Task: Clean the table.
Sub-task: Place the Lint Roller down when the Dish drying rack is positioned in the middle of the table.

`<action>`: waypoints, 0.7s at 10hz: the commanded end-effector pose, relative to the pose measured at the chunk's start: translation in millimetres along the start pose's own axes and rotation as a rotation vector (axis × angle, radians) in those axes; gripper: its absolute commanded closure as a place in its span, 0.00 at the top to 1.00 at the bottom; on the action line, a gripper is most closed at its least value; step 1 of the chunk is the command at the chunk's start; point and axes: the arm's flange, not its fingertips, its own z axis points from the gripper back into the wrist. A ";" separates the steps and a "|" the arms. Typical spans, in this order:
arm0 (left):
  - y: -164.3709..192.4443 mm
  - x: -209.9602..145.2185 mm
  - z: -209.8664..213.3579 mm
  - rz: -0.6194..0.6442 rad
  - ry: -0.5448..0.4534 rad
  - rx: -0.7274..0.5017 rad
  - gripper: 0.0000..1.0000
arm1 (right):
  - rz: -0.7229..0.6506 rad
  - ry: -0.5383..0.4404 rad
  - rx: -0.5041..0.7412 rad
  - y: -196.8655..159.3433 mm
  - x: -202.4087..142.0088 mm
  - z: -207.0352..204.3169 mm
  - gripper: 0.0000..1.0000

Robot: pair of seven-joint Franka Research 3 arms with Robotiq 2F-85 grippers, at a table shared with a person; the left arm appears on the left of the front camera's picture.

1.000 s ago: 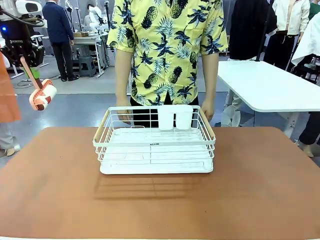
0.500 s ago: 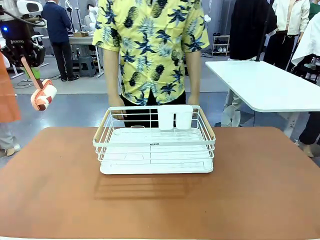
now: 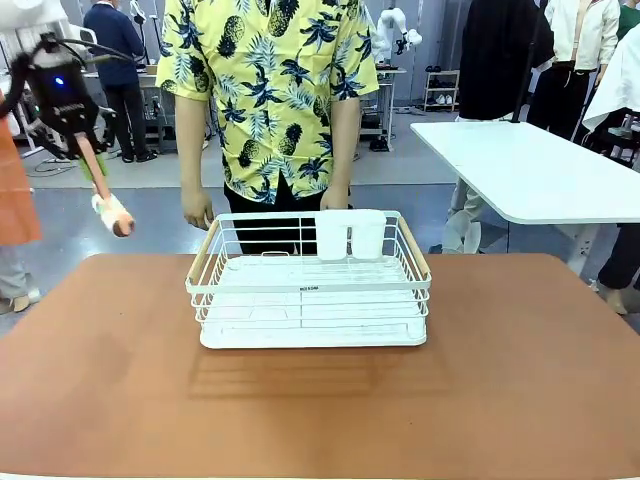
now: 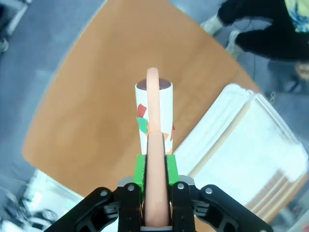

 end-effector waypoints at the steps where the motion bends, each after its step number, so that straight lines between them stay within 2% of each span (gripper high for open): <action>1: -0.8 -0.8 -28.2 0.516 -0.177 -0.270 0.19 | 0.003 0.000 -0.002 2.8 -1.4 0.2 1.00; 2: 0.5 -0.6 -42.1 0.555 -0.200 -0.333 0.19 | 0.003 0.000 -0.002 2.8 -1.4 0.2 1.00; 3: 3.0 1.4 -56.4 0.597 -0.180 -0.395 0.19 | 0.003 0.000 -0.002 2.8 -1.4 0.2 1.00; 4: 7.7 5.7 -66.6 0.656 -0.236 -0.472 0.19 | 0.003 0.000 -0.002 2.8 -1.4 0.2 1.00; 7: 15.6 7.1 -93.5 0.684 -0.282 -0.448 0.19 | 0.003 0.000 -0.002 2.8 -1.4 0.2 1.00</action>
